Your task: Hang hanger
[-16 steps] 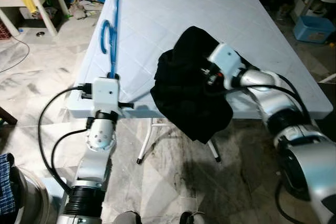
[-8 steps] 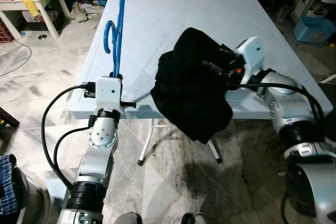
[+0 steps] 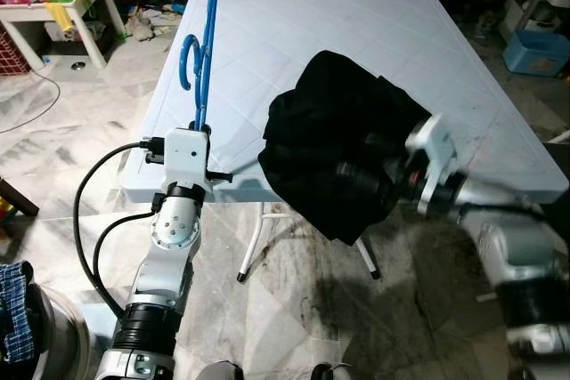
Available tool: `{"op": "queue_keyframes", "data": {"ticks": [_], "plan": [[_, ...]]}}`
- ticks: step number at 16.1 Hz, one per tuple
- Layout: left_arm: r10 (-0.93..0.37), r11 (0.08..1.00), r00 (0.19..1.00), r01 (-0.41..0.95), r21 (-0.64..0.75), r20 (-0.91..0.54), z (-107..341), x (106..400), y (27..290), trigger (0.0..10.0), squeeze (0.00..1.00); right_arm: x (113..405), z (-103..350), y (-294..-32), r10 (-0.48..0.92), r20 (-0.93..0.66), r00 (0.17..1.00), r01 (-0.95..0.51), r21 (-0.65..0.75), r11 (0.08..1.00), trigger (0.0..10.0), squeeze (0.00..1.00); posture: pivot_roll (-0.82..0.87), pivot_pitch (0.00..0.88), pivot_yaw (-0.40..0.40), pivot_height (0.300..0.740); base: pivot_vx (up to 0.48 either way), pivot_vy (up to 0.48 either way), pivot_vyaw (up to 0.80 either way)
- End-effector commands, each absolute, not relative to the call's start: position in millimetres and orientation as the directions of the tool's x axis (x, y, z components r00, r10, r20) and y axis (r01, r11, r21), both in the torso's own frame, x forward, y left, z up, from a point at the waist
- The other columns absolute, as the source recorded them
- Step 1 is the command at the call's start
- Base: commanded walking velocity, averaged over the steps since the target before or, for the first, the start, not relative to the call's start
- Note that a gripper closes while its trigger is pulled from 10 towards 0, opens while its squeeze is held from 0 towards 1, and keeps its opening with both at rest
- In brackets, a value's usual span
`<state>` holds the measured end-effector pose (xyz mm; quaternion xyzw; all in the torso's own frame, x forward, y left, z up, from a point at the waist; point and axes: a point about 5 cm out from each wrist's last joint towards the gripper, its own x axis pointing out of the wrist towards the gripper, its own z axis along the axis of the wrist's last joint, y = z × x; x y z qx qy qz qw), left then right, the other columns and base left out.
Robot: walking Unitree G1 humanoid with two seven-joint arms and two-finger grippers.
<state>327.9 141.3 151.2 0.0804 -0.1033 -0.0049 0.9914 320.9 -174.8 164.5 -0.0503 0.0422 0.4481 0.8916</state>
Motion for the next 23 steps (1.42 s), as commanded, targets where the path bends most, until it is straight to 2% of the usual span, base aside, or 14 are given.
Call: {"op": "queue_keyframes", "data": {"ticks": [1, 6, 9, 14, 15, 17, 19, 20, 21, 22, 23], "plan": [[-0.042, 0.987, 0.974, 0.006, 0.160, 0.222, 155, 329, 139, 10.0, 0.00, 316, 166, -167, 0.825, -0.121, 0.553, -0.833, -0.034, 0.553, 10.0, 1.00, -0.06, 0.104, 0.027, 0.740, 0.000, 0.000, 0.00], [-0.042, 0.987, 0.975, 0.006, 0.160, 0.220, 154, 326, 142, 10.0, 0.00, 312, 146, -137, 0.870, -0.115, 0.480, -0.865, 0.105, 0.491, 10.0, 1.00, -0.03, 0.119, 0.024, 0.740, 0.000, 0.000, 0.00], [-0.033, 0.986, 0.975, -0.004, 0.164, 0.221, 155, 324, 146, 10.0, 0.00, 321, 136, -121, 0.870, -0.119, 0.478, -0.858, 0.149, 0.491, 10.0, 1.00, -0.01, 0.125, 0.021, 0.740, 0.000, 0.000, 0.00], [-0.024, 0.985, 0.975, -0.014, 0.169, 0.221, 155, 321, 149, 10.0, 0.00, 345, 123, -99, 0.806, -0.200, 0.557, -0.796, 0.152, 0.587, 10.0, 1.00, 0.01, 0.130, 0.017, 0.740, 0.000, 0.000, 0.00], [-0.023, 0.985, 0.975, -0.016, 0.170, 0.222, 156, 321, 150, 10.0, 0.00, 355, 124, -97, 0.758, -0.223, 0.613, -0.756, 0.114, 0.644, 10.0, 0.95, 0.02, 0.132, 0.015, 0.740, 0.000, 0.000, 0.00], [-0.022, 0.985, 0.975, -0.017, 0.172, 0.221, 156, 320, 151, 10.0, 0.00, 367, 131, -94, 0.709, -0.231, 0.666, -0.717, 0.065, 0.695, 10.0, 0.90, 0.03, 0.133, 0.014, 0.740, 0.000, 0.000, 0.00], [-0.020, 0.985, 0.975, -0.018, 0.173, 0.220, 155, 319, 151, 10.0, 0.00, 375, 135, -96, 0.656, -0.246, 0.713, -0.671, 0.030, 0.741, 10.0, 0.39, 0.03, 0.131, 0.011, 0.740, 0.000, 0.000, 0.00], [-0.017, 0.985, 0.976, -0.021, 0.171, 0.218, 155, 319, 151, 10.0, 0.00, 379, 136, -99, 0.615, -0.259, 0.745, -0.635, 0.009, 0.773, 10.0, 0.29, 0.03, 0.131, 0.010, 0.740, 0.000, 0.000, 0.00], [-0.017, 0.985, 0.976, -0.021, 0.170, 0.217, 155, 318, 150, 10.0, 0.00, 384, 137, -103, 0.555, -0.277, 0.784, -0.590, -0.055, 0.805, 10.0, 0.07, 0.03, 0.131, 0.010, 0.740, 0.000, 0.000, 0.00], [-0.017, 0.985, 0.976, -0.021, 0.170, 0.217, 155, 318, 150, 10.0, 0.00, 386, 139, -105, 0.534, -0.273, 0.800, -0.569, -0.062, 0.820, 10.0, 0.00, 0.03, 0.131, 0.011, 0.740, 0.000, 0.000, 0.00], [-0.020, 0.985, 0.976, -0.017, 0.169, 0.215, 155, 318, 149, 10.0, 0.00, 392, 147, -108, 0.489, -0.244, 0.838, -0.520, -0.081, 0.850, 10.0, 0.00, 0.03, 0.131, 0.011, 0.740, 0.000, 0.000, 0.00]]}}
